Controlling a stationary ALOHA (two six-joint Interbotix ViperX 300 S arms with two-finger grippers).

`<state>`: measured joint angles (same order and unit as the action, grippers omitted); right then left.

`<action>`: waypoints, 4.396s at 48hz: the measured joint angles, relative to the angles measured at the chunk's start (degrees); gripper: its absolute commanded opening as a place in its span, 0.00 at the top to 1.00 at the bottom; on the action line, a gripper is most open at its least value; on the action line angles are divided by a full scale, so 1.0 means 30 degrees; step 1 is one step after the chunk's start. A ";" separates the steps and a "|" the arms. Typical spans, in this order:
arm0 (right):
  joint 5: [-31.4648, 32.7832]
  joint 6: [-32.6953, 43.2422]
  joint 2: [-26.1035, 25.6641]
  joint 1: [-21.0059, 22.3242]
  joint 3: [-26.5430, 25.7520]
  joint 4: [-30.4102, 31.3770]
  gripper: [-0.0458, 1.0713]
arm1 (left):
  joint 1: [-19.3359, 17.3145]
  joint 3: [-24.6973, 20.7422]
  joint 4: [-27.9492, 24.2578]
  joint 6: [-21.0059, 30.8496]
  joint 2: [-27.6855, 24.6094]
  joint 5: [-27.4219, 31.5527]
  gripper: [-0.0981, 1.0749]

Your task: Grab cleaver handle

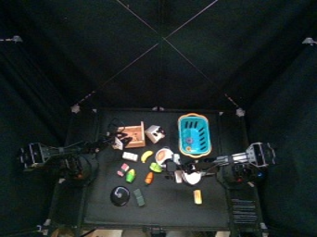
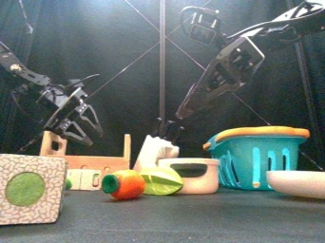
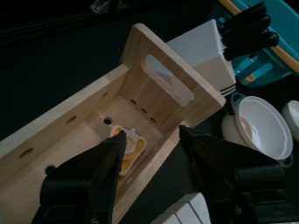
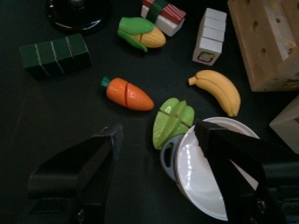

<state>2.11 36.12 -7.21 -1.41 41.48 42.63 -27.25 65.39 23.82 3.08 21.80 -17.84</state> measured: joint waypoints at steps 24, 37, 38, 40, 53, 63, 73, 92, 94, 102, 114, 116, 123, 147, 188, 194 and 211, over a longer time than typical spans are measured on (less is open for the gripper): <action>0.0000 -0.0029 0.1787 -0.0176 -0.1377 0.0820 0.09 | 0.4014 -0.0381 -0.2842 -0.0029 0.2490 -0.1904 0.16; 0.0937 -0.0117 0.2754 -0.1553 -0.2637 0.2461 0.09 | 0.5801 0.0059 -0.4219 -0.0029 0.2812 -0.2520 0.16; 0.1025 -0.0088 0.2754 -0.1670 -0.2754 0.2520 0.09 | 0.5889 0.0146 -0.4307 -0.0059 0.2812 -0.2549 0.16; 0.1143 -0.0029 0.2783 -0.1846 -0.3018 0.2578 0.09 | 0.6035 0.0381 -0.4453 -0.0059 0.2842 -0.2607 0.16; 0.1230 -0.0029 0.4072 -0.2197 -0.4307 0.2197 0.09 | 0.7207 0.1377 -0.4834 0.0000 0.3457 -0.2637 0.16; 0.1172 -0.0029 0.5508 -0.2139 -0.5273 0.2109 0.09 | 0.8232 0.1904 -0.4863 0.0000 0.4365 -0.2637 0.16; 0.0850 -0.0029 0.5889 -0.2109 -0.5479 0.1260 0.09 | 0.8320 0.2227 -0.4863 0.0000 0.4775 -0.2637 0.16; 0.0967 -0.0029 0.5889 -0.2109 -0.5654 0.0176 0.09 | 0.8906 0.2256 -0.4863 0.0029 0.4805 -0.2227 0.16; 0.0967 -0.0059 0.5889 -0.2109 -0.5684 0.0146 0.09 | 0.9053 0.2256 -0.4863 0.0029 0.4805 -0.2139 0.16; 0.0967 -0.0059 0.6123 -0.2109 -0.5684 -0.0439 0.09 | 0.9316 0.2314 -0.4863 0.0029 0.4805 -0.1992 0.16; 0.1904 -0.0029 0.6123 -0.2080 -0.5830 -0.1201 0.09 | 0.9316 0.2373 -0.4834 0.0029 0.4834 -0.1992 0.16; 0.2227 -0.0029 0.6123 -0.2051 -0.5947 -0.1377 0.09 | 0.9316 0.2373 -0.4863 0.0029 0.4805 -0.1963 0.16; 0.3398 0.0000 0.6094 -0.2051 -0.6270 -0.1758 0.09 | 0.9316 0.2373 -0.4863 0.0000 0.4834 -0.1992 0.16; 0.8027 0.0322 0.0732 -0.0498 -0.6797 -0.2373 0.09 | 0.9258 0.2373 -0.4688 0.0029 0.4834 -0.2080 0.16; 0.9111 0.0293 0.2637 0.5625 -0.9404 -0.6094 0.09 | 0.5830 0.1201 -0.4160 -0.0029 0.4893 -0.2725 0.17; 1.0078 0.0205 0.3721 0.5625 -1.0254 -0.5713 0.09 | 0.5889 0.1436 -0.4160 0.0000 0.4893 -0.2725 0.17; 1.2305 0.0264 0.4307 0.5596 -1.1133 -0.5244 0.10 | 0.6006 0.1816 -0.4160 -0.0029 0.5273 -0.2754 0.17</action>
<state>39.02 36.91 5.71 15.38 8.09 26.89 -9.23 70.84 11.34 2.99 37.62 -26.10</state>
